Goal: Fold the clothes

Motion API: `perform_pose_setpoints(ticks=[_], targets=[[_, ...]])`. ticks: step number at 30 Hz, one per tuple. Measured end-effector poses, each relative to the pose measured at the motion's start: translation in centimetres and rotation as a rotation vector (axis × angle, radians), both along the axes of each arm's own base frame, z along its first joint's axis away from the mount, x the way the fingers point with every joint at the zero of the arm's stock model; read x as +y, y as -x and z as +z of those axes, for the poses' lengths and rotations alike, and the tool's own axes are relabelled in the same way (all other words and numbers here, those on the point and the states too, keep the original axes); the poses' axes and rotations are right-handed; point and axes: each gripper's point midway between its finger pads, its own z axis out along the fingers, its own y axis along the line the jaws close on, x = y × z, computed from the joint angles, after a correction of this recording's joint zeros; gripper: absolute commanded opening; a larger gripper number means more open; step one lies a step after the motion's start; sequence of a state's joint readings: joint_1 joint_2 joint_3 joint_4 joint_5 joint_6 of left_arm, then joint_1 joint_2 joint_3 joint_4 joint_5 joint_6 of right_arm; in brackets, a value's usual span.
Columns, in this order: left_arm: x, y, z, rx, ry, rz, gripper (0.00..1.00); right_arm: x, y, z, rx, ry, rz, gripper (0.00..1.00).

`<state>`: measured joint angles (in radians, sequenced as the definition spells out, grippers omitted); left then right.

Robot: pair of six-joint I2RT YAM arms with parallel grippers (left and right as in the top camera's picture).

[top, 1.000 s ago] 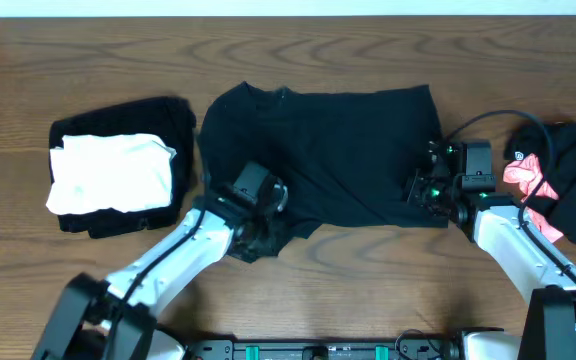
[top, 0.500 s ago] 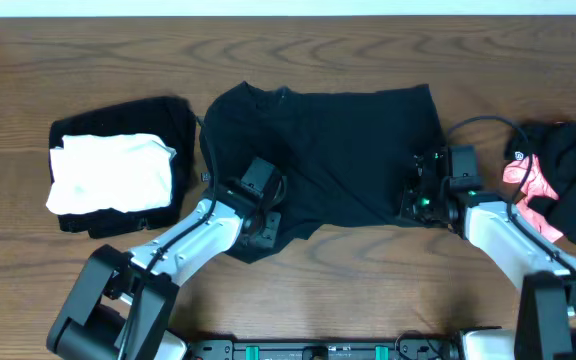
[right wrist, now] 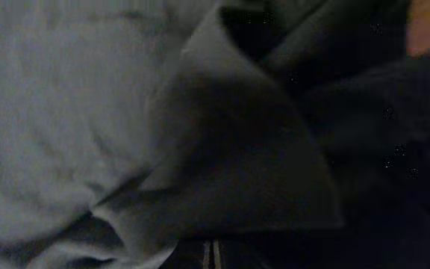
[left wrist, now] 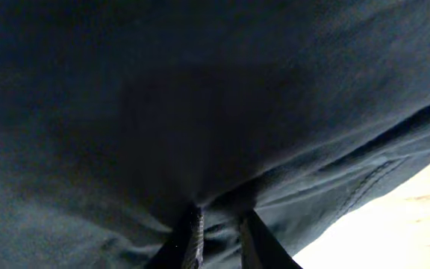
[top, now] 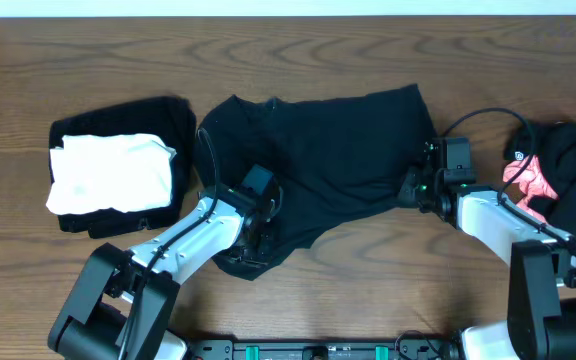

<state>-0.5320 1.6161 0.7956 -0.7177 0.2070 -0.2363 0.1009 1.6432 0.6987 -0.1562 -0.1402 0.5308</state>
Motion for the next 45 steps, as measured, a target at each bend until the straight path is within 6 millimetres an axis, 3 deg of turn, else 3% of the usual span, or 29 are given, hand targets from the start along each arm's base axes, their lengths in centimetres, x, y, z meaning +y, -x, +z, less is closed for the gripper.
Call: perform_pose_setpoints(ticks=[2,7,10,12,15,17,20,22,24,27,33,39,45], targets=[[0.0,0.0,0.0,0.001,0.000,0.000,0.19,-0.2,-0.3,0.0,-0.010,0.006,-0.007,0.02],[0.0,-0.5,0.0,-0.010,0.020,0.017,0.20,0.3,-0.4,0.1,-0.021,-0.009,0.039,0.20],[0.0,-1.1,0.1,-0.025,0.036,0.021,0.26,0.6,-0.3,0.3,-0.028,-0.008,0.086,0.22],[0.2,-1.6,0.5,-0.043,0.047,0.021,0.29,0.8,0.3,0.5,-0.011,-0.008,0.116,0.20],[0.2,-2.5,1.3,-0.078,0.064,0.030,0.31,1.0,1.6,0.9,0.026,-0.017,0.152,0.06],[0.1,-3.3,2.0,-0.108,0.079,0.032,0.31,1.1,2.7,1.8,0.049,-0.035,0.151,0.06],[-0.1,-3.9,2.5,-0.134,0.091,0.031,0.32,0.9,3.9,3.9,0.054,-0.051,0.136,0.29],[-0.1,-3.9,2.5,-0.136,0.092,0.031,0.33,0.9,4.9,4.7,0.076,-0.056,0.136,0.34],[-0.2,-4.1,2.5,-0.144,0.096,0.030,0.34,0.9,6.2,4.8,0.116,-0.059,0.144,0.51],[-0.4,-4.5,2.6,-0.161,0.105,0.029,0.37,0.7,7.6,4.3,0.181,-0.042,0.144,0.65],[-0.6,-5.0,2.6,-0.180,0.114,0.029,0.39,0.0,7.3,3.3,0.205,-0.017,0.056,0.60],[-0.6,-5.0,2.6,-0.180,0.114,0.029,0.39,-0.3,6.8,0.4,0.283,-0.034,-0.066,0.52],[-0.6,-5.0,2.6,-0.180,0.114,0.029,0.39,0.0,4.8,0.1,0.248,-0.068,-0.121,0.25]])
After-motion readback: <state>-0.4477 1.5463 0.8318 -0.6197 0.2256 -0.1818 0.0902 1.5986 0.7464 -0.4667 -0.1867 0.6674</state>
